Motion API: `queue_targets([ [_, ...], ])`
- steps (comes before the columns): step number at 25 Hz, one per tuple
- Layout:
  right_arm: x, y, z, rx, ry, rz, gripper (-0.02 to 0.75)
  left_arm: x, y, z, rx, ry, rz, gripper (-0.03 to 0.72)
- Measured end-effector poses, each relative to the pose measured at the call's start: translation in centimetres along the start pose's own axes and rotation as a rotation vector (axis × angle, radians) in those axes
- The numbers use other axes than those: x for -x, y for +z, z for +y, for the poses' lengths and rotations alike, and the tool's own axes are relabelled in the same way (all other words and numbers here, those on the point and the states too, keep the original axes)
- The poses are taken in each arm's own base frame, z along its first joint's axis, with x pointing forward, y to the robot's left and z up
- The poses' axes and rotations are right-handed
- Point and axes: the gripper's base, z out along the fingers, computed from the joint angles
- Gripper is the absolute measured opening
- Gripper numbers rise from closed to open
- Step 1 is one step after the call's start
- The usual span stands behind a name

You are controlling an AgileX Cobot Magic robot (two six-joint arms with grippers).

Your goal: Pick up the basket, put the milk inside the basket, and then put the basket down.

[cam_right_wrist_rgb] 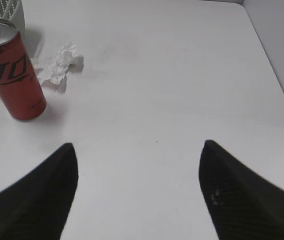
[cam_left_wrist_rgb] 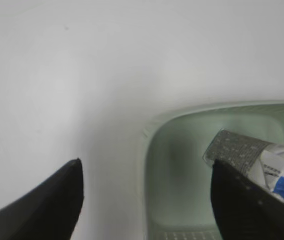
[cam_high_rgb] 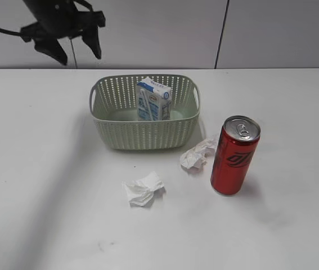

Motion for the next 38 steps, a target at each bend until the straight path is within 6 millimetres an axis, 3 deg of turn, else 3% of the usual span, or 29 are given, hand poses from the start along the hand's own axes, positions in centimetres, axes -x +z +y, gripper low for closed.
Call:
queue_targets([
  [9, 0.0, 0.0, 0.0, 0.000, 0.000, 0.000, 0.591, 1.4, -8.8, 8.4, 0.110, -0.023, -0.105, 0.600],
  [16, 0.0, 0.0, 0.0, 0.000, 0.000, 0.000, 0.591, -0.1, -15.2, 11.8, 0.134, -0.100, -0.208, 0.594],
  [21, 0.0, 0.0, 0.0, 0.000, 0.000, 0.000, 0.591, -3.2, -16.9, 12.0, 0.141, -0.076, -0.181, 0.591],
  [29, 0.0, 0.0, 0.0, 0.000, 0.001, 0.000, 0.591, -10.0, -18.6, 11.8, 0.188, 0.003, -0.122, 0.591],
  [38, 0.0, 0.0, 0.0, 0.000, 0.001, 0.000, 0.591, -19.7, -18.8, 12.2, 0.267, 0.045, -0.159, 0.589],
])
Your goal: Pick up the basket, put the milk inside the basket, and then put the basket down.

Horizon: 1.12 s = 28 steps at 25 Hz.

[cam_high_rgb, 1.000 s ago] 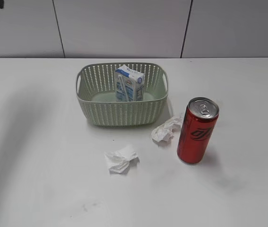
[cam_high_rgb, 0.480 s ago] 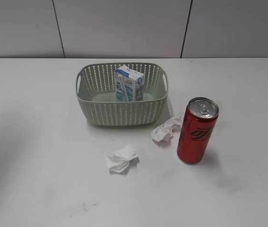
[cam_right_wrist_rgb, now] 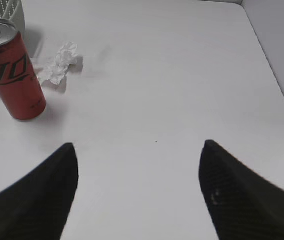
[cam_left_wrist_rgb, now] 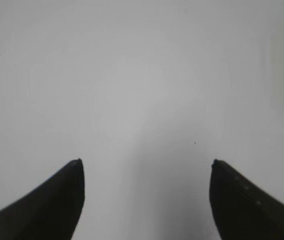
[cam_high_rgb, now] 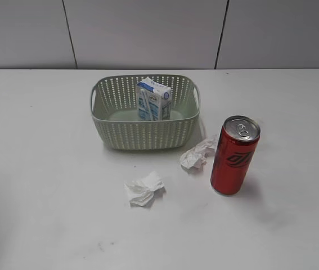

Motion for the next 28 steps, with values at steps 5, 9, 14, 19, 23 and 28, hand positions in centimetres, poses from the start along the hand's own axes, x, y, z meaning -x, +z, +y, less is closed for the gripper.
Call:
queue_targets([
  [5, 0.0, 0.0, 0.0, 0.000, 0.000, 0.000, 0.591, -5.7, 0.4, -0.2, 0.002, 0.001, -0.040, 0.589],
  [9, 0.0, 0.0, 0.0, 0.000, 0.000, 0.000, 0.591, -9.7, 1.1, -0.5, -0.008, -0.007, -0.087, 0.589],
  [14, 0.0, 0.0, 0.0, 0.000, 0.000, 0.000, 0.591, -13.0, 0.8, -0.7, -0.012, -0.011, -0.161, 0.589],
  [19, 0.0, 0.0, 0.0, 0.000, 0.000, 0.000, 0.591, -14.4, -1.1, -1.0, -0.035, -0.024, -0.276, 0.589],
  [23, 0.0, 0.0, 0.0, 0.000, 0.000, 0.000, 0.591, -16.4, -1.7, -1.2, -0.043, -0.024, -0.293, 0.588],
  [28, 0.0, 0.0, 0.0, 0.000, 0.000, 0.000, 0.591, -18.2, -2.9, -1.3, -0.041, -0.019, -0.394, 0.588],
])
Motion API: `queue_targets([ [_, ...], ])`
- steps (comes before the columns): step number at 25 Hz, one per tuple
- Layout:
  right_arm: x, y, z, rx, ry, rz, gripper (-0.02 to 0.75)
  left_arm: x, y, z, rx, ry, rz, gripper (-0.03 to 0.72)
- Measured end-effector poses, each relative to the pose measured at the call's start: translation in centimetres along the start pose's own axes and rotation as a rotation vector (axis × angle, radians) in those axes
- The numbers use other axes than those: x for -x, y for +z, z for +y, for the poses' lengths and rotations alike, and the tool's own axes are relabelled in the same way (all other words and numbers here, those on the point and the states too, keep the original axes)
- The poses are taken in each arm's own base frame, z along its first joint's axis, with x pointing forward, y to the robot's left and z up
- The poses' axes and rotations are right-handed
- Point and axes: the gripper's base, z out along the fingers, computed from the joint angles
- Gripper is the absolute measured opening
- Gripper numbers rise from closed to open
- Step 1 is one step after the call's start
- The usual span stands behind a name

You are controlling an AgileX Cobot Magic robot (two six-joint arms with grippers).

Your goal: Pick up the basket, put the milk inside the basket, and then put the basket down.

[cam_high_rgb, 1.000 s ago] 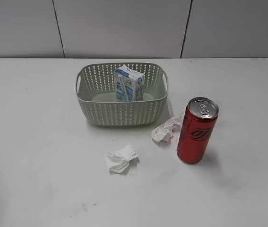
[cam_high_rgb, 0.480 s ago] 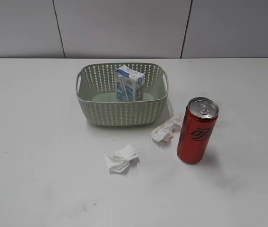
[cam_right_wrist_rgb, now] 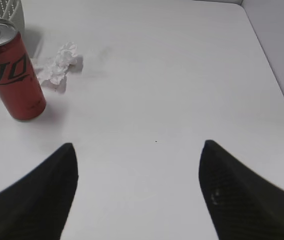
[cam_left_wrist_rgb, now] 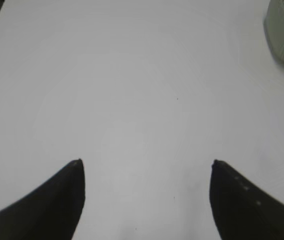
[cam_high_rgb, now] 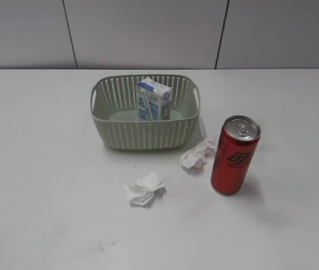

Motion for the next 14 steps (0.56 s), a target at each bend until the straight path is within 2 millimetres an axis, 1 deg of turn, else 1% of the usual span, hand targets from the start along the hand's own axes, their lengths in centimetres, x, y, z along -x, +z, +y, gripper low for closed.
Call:
queue_targets([
  [4, 0.0, 0.0, 0.0, 0.000, 0.000, 0.000, 0.591, -0.7, -1.2, -0.1, 0.002, 0.005, -0.084, 0.588],
  [14, 0.0, 0.0, 0.0, 0.000, 0.000, 0.000, 0.591, -2.1, -3.0, -0.2, 0.007, 0.014, -0.228, 0.587],
])
